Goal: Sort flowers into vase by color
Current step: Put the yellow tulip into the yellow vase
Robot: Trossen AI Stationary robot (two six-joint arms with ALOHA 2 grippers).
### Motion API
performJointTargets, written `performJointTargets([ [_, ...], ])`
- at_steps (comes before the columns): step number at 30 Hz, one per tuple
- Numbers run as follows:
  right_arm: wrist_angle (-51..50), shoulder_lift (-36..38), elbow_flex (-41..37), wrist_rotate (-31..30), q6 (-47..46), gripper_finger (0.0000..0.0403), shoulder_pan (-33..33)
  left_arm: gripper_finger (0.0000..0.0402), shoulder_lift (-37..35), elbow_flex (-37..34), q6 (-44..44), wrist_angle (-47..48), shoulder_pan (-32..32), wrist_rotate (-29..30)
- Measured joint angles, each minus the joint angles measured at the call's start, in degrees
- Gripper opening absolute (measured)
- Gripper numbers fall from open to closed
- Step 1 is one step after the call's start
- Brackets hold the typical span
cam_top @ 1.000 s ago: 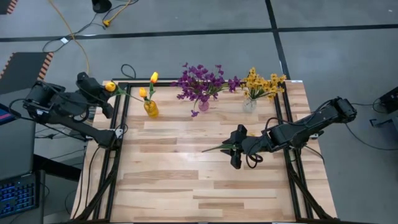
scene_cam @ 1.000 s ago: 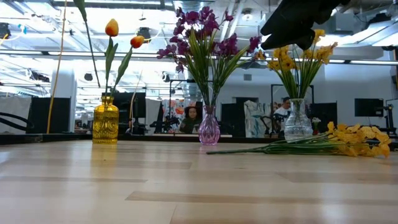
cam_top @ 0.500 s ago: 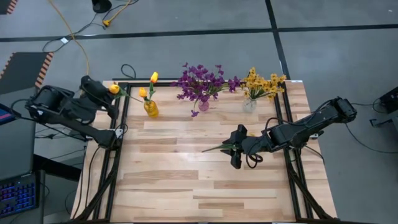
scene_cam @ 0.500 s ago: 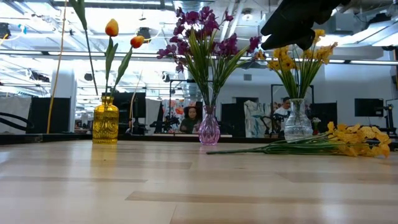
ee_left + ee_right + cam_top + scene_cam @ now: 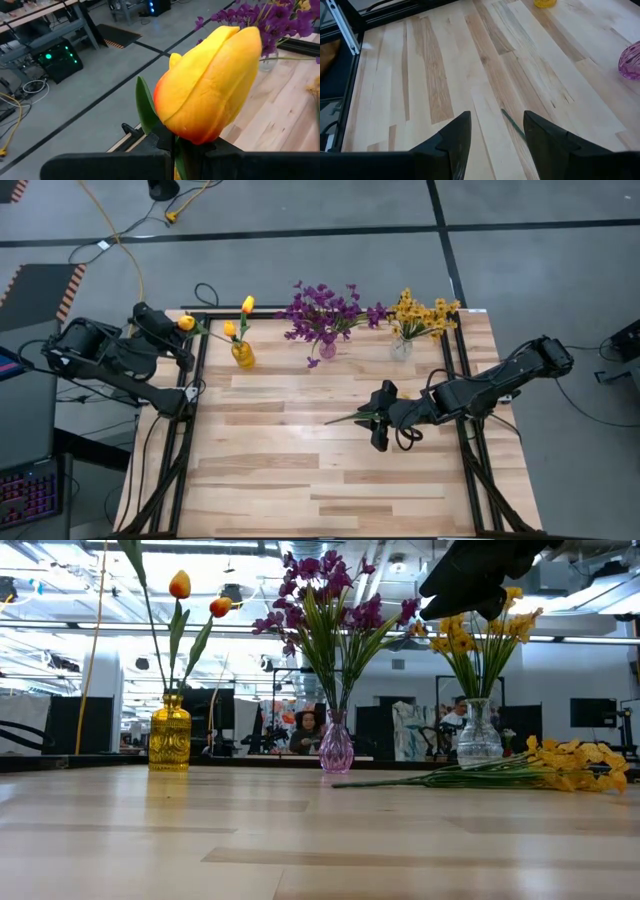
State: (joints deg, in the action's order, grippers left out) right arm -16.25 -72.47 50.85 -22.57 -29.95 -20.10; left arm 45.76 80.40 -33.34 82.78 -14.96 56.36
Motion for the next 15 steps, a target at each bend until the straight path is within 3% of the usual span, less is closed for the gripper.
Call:
performJointTargets([
  [15, 0.0, 0.0, 0.0, 0.0, 0.0, 0.0207, 0.0, 0.0002, 0.5, 0.0, -3.5, 0.0, 0.0, 1.1],
])
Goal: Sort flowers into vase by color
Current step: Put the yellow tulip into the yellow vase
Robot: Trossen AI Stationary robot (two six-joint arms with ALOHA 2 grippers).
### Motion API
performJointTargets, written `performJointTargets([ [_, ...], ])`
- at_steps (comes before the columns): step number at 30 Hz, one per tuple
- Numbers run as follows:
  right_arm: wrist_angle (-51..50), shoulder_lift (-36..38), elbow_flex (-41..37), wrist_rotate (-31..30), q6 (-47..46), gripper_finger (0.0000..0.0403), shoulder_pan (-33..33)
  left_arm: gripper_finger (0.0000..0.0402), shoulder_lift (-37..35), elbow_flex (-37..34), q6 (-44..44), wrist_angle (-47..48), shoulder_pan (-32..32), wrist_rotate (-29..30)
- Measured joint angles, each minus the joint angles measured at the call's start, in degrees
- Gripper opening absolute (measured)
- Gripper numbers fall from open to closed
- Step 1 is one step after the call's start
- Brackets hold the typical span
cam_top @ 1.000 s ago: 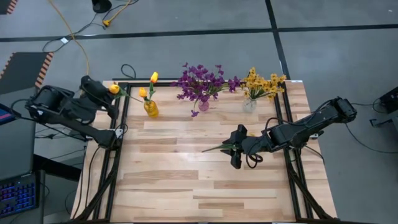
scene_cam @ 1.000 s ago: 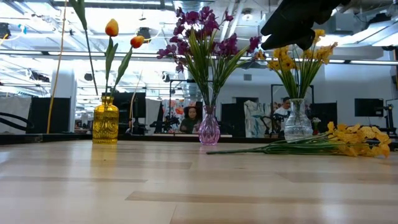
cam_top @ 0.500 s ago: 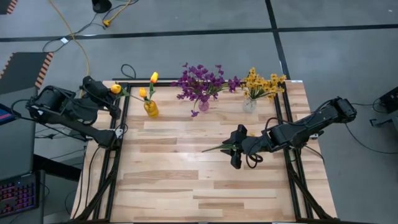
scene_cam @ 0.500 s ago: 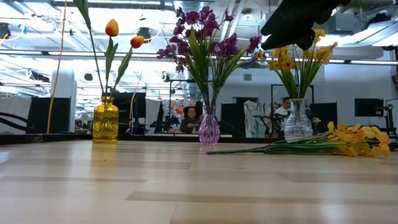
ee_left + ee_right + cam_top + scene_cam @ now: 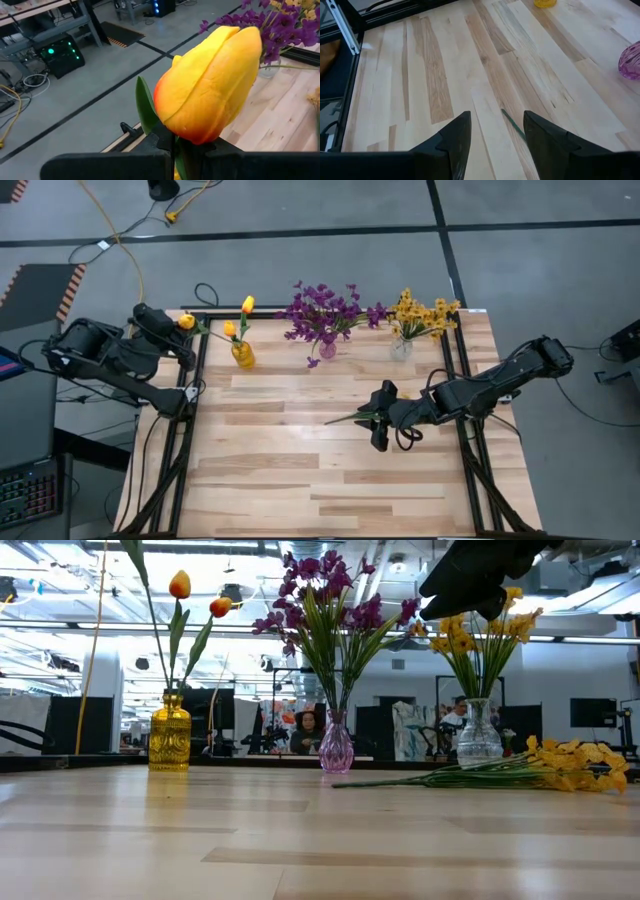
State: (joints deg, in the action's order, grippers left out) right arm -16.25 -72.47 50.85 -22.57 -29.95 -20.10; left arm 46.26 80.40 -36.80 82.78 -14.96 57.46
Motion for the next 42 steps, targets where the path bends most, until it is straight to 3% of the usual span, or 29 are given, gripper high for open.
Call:
performJointTargets([
  [12, 0.0, 0.0, 0.0, 0.0, 0.0, 0.0207, 0.0, 0.0002, 0.7, -0.2, -2.1, 0.0, 0.0, 0.4],
  [20, 0.0, 0.0, 0.0, 0.0, 0.0, 0.0207, 0.0, 0.0002, 0.9, -4.7, -3.0, 0.0, 0.0, 1.8],
  [42, 0.0, 0.0, 0.0, 0.0, 0.0, 0.0207, 0.0, 0.0002, 2.4, -4.8, -9.6, 0.0, 0.0, 0.4],
])
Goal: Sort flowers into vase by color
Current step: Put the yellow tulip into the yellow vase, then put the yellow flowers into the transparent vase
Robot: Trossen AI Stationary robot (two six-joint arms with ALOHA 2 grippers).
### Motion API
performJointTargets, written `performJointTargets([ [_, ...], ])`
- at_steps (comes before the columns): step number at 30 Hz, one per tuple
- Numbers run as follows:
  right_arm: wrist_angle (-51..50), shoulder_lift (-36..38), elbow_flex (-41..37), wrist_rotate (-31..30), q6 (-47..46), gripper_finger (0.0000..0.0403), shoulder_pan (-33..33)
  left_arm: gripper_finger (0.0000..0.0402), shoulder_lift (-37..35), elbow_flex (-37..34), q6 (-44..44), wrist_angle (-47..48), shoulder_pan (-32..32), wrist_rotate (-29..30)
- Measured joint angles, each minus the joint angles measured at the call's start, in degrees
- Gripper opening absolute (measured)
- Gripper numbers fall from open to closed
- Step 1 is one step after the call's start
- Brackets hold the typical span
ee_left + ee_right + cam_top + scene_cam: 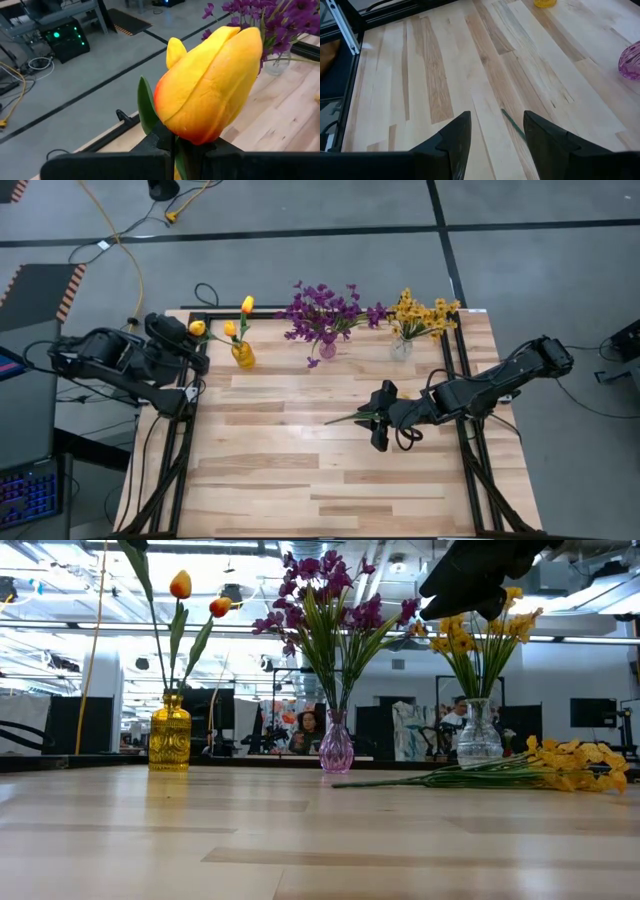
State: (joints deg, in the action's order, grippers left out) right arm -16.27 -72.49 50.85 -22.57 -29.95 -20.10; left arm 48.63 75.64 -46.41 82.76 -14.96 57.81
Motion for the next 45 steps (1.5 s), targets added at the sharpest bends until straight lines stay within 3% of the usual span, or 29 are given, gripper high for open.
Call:
performJointTargets([
  [8, 0.0, 0.0, 0.0, 0.0, 0.0, 0.0207, 0.0, 0.0013, 1.9, 0.0, 1.3, 0.1, 0.0, 2.1],
  [19, 0.0, 0.0, 0.0, 0.0, 0.0, 0.0207, 0.0, 0.008, 2.4, 0.0, 0.6, 0.0, 4.4, 1.7],
  [36, 0.0, 0.0, 0.0, 0.0, 0.0, 0.0207, 0.0, 0.0173, 2.3, 0.0, 5.6, 0.0, 10.2, -8.0],
  [45, 0.0, 0.0, 0.0, 0.0, 0.0, 0.0207, 0.0, 0.0183, 2.4, 0.0, 13.4, -0.9, 10.2, -15.8],
])
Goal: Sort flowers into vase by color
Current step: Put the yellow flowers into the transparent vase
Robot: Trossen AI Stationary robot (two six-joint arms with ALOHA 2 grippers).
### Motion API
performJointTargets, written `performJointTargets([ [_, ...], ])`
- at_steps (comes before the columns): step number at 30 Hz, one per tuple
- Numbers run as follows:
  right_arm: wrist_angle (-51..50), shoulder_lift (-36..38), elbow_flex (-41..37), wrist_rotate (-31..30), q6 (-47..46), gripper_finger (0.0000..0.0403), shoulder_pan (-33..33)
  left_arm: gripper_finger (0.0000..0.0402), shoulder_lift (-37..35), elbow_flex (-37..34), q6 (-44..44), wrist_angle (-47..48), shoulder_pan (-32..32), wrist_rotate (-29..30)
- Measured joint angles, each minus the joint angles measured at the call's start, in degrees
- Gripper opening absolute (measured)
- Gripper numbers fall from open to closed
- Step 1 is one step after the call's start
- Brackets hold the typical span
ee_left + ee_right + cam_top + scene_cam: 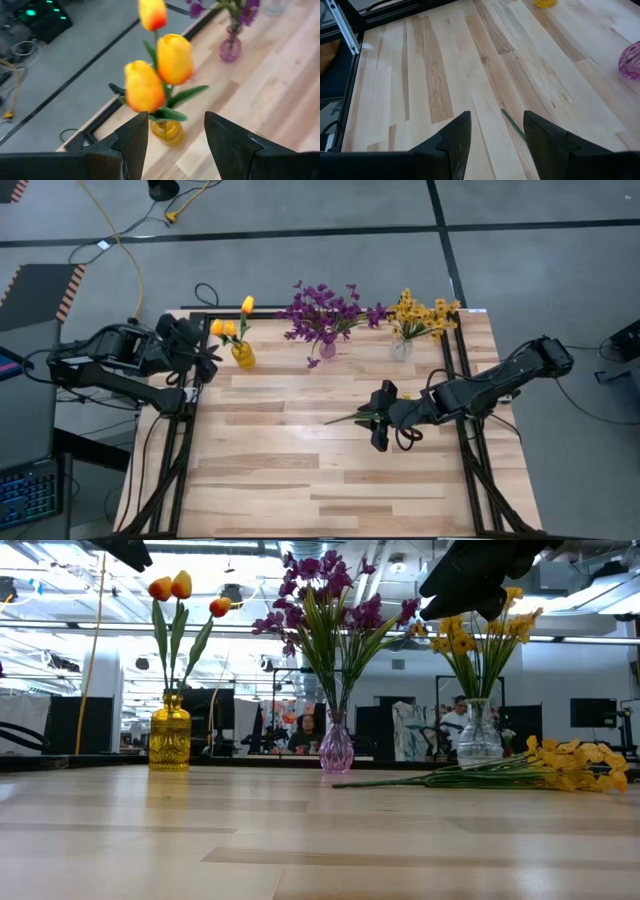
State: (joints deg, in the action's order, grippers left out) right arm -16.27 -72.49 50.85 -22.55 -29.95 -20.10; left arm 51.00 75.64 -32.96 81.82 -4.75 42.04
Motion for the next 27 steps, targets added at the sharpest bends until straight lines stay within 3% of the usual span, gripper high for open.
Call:
performJointTargets([
  [10, 0.0, 0.0, 0.0, 0.0, 0.0, 0.0207, 0.0, 0.0183, 0.0, 0.0, -0.1, -0.8, 0.0, -4.7],
  [27, 0.0, 0.0, 0.0, 0.2, -0.2, 0.0207, -0.1, 0.0183, 0.0, 0.0, 1.4, -1.8, -2.4, -4.3],
])
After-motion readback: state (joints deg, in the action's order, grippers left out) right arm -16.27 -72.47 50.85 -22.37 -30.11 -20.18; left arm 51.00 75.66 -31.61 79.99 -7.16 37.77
